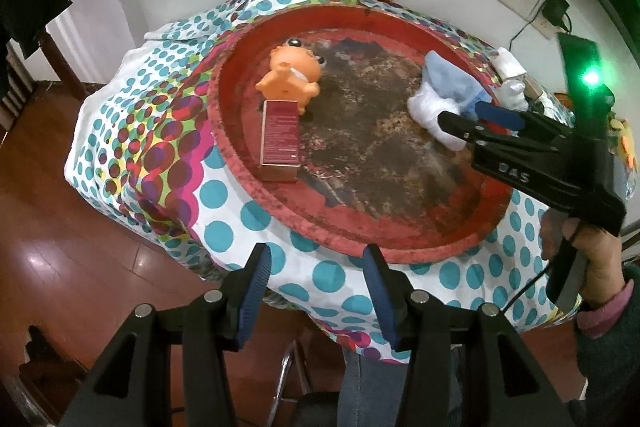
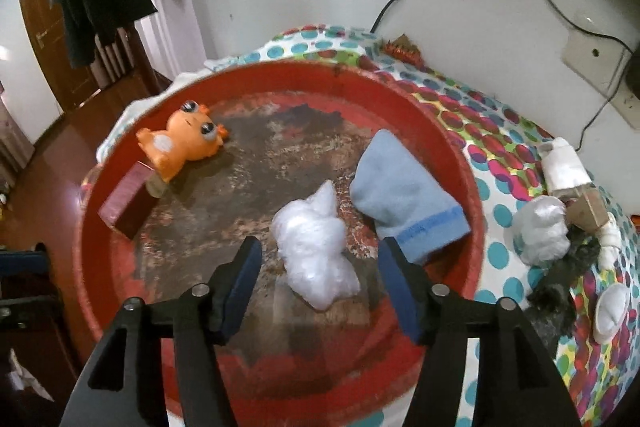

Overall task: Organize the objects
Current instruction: 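Grasp the rolled white sock with the right tool while the left tool moves toward the black bag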

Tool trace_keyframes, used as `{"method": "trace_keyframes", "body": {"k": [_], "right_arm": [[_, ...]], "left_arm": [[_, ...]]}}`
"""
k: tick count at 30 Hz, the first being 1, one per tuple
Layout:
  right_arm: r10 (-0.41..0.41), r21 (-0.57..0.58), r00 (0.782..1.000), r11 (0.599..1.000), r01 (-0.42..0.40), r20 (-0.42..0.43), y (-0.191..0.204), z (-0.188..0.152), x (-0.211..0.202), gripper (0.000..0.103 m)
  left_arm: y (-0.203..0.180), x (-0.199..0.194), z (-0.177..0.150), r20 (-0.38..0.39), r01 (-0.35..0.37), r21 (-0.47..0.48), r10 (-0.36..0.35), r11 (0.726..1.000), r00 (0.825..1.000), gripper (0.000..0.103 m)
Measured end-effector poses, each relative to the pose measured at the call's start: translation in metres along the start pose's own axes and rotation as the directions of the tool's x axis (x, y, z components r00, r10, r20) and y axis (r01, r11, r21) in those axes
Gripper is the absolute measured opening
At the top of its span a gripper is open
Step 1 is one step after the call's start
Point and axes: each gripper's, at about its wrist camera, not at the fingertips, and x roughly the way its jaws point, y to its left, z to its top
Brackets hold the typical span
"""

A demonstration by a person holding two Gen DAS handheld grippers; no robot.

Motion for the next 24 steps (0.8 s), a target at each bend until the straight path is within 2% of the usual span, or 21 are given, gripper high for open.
{"method": "trace_keyframes", "body": {"k": [2, 6, 10, 15, 17, 20, 24], "right_arm": [[0.019, 0.033, 0.999, 0.999, -0.020, 0.031, -0.007, -0.005, -0.015, 0.060], [0.000, 0.084, 0.998, 0.996, -0.005, 0.063, -0.031, -0.022, -0.038, 0.061], [-0.079, 0.155, 0.995, 0.986, 0.068, 0.065, -0.075, -0.042, -0.054, 0.063], [-0.213, 0.281, 0.976, 0.940, 0.194, 0.038, -0.150, -0.067, -0.064, 0.063], [-0.274, 0.315, 0.962, 0.914, 0.254, 0.020, -0.178, -0.078, -0.068, 0.063], [-0.314, 0.358, 0.949, 0.885, 0.297, -0.010, -0.216, -0.090, -0.066, 0.063], [-0.335, 0.386, 0.942, 0.864, 0.323, -0.038, -0.250, -0.097, -0.060, 0.063]], "left_arm": [[-0.005, -0.001, -0.001, 0.000, 0.001, 0.014, -0.001, 1.000, 1.000, 0.049], [-0.016, -0.002, -0.002, 0.002, 0.005, 0.037, -0.005, 0.999, 1.000, 0.049], [-0.030, -0.002, -0.004, 0.001, 0.013, 0.070, -0.013, 0.997, 1.000, 0.049], [-0.045, 0.000, -0.007, 0.006, 0.000, 0.119, -0.001, 0.993, 1.000, 0.049], [-0.052, 0.001, -0.008, 0.012, -0.019, 0.150, 0.017, 0.989, 1.000, 0.049], [-0.057, -0.001, -0.008, 0.032, -0.045, 0.156, 0.040, 0.987, 0.999, 0.049], [-0.070, 0.002, -0.009, 0.001, -0.036, 0.175, 0.036, 0.984, 0.999, 0.049]]}}
